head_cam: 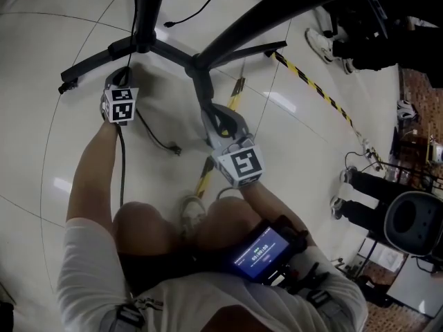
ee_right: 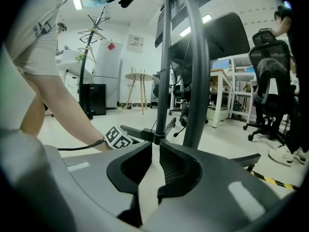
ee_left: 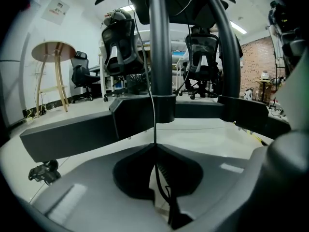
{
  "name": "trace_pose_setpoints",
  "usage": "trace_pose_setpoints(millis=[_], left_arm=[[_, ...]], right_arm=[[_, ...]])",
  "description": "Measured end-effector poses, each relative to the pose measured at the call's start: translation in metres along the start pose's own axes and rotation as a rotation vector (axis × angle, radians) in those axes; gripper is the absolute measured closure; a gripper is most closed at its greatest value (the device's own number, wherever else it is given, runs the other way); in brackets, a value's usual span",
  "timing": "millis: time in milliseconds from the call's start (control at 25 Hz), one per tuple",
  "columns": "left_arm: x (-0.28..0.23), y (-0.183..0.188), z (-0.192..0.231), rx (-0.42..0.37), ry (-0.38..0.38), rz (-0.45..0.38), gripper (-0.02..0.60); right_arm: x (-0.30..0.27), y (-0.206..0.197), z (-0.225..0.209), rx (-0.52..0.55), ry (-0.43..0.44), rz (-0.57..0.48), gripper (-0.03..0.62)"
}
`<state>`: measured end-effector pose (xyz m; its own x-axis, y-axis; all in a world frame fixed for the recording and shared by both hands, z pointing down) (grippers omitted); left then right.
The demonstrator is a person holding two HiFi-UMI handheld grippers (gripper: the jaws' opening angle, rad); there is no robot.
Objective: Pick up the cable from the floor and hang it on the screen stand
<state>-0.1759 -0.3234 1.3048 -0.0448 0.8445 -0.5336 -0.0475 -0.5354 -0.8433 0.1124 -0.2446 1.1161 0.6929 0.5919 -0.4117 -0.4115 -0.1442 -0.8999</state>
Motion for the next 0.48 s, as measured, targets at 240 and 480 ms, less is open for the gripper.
trace_pose_setpoints(millis=[240,480], left_arm=[[0.019,0.008,0.008,0.024,-0.034,-0.023,0.571],[0.058,0.018,0.016,0.053,-0.082,-0.097,0.571]], right_arm=[[-0.012,0.006,0.005,0.01,0.015,-0.03,0.536],[-0.028,0.007,0.014,-0.013,0.049,-0.035,0.536]])
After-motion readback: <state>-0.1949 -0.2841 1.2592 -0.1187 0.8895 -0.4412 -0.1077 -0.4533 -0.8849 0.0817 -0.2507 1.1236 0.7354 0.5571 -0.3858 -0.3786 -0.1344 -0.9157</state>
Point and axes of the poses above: the fingertips, and each gripper's own axes: x backward along the fingers, z to its left, y out of its top, the point moved 9 cm from there along x, backward along the fingers, and after that the axes turned 5 degrees about x, right-handed, at the moved point
